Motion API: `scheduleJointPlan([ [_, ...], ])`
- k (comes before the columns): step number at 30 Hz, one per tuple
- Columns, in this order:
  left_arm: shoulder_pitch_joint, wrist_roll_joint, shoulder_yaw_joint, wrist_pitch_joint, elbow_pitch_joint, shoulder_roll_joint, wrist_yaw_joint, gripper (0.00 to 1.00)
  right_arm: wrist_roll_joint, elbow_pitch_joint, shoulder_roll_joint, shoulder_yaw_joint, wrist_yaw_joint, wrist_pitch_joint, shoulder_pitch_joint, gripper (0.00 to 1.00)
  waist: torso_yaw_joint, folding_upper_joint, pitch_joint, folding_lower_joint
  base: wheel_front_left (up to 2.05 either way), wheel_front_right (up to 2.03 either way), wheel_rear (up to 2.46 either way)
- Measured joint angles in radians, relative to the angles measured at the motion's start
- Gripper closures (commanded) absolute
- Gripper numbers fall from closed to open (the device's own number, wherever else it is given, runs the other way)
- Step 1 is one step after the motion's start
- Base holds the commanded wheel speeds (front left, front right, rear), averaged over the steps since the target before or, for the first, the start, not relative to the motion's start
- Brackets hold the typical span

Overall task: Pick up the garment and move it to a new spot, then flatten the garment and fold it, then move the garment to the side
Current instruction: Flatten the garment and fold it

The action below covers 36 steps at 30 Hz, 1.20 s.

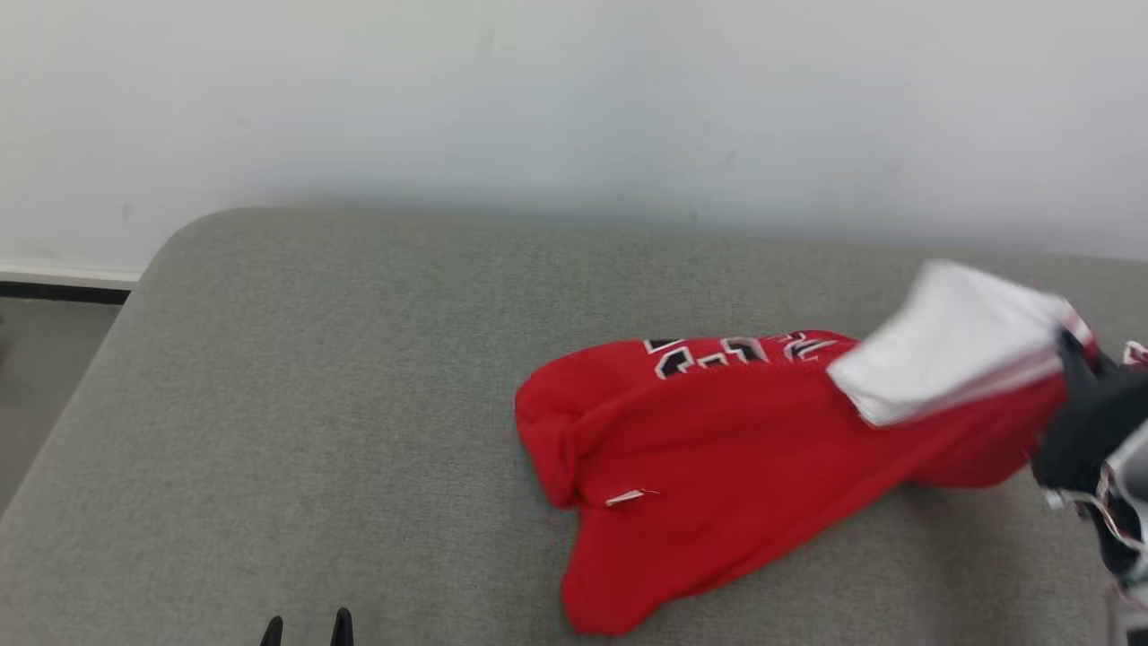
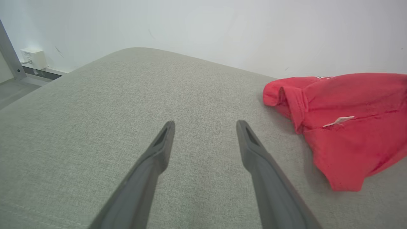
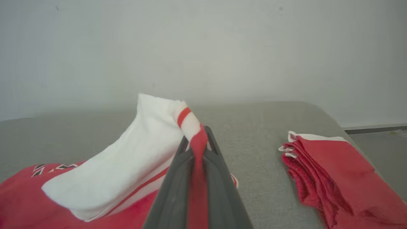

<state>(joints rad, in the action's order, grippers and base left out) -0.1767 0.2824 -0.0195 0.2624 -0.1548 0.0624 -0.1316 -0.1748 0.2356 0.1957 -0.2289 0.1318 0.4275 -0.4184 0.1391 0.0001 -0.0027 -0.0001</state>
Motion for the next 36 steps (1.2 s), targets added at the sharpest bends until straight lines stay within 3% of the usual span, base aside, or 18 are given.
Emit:
scheduleJointPlan([
  [7, 0.012, 0.001, 0.002, 0.0, 0.001, -0.001, 0.0, 0.0, 0.094, -0.009, -0.077, -0.218, 0.0, 0.009, 0.188, 1.0, -0.043, -0.0001, 0.012, 0.0, 0.0, 0.0, 0.0],
  [17, 0.046, 0.0, -0.009, 0.0, -0.004, 0.004, 0.0, 0.0, 0.184, 0.083, -0.134, -0.303, 0.0, -0.069, 0.265, 1.0, -0.088, 0.0, 0.039, 0.0001, 0.0, 0.0, 0.0],
  [18, 0.048, 0.0, -0.011, 0.0, -0.005, 0.005, 0.0, 0.0, 0.194, 0.098, -0.135, -0.305, 0.0, -0.081, 0.266, 0.54, -0.089, 0.0, 0.04, 0.0, 0.0, 0.0, 0.0],
  [19, 0.05, 0.0, -0.011, 0.0, -0.006, 0.005, 0.0, 0.0, 0.199, 0.112, -0.137, -0.308, 0.0, -0.095, 0.266, 0.0, -0.09, 0.0, 0.04, 0.0, 0.0, 0.0, 0.0],
  [27, 0.048, 0.002, -0.006, 0.0, -0.013, 0.007, 0.0, 0.0, 0.149, 0.132, -0.144, -0.248, 0.0, -0.259, 0.318, 0.0, -0.103, 0.0, 0.03, 0.0001, 0.0, 0.0, 0.0],
  [36, 0.04, 0.012, -0.021, 0.0, -0.02, 0.006, 0.0, 0.0, 0.105, 0.016, -0.145, -0.057, 0.0, -0.471, 0.39, 0.0, -0.131, 0.0, 0.012, 0.0001, 0.0, 0.0, 0.0],
])
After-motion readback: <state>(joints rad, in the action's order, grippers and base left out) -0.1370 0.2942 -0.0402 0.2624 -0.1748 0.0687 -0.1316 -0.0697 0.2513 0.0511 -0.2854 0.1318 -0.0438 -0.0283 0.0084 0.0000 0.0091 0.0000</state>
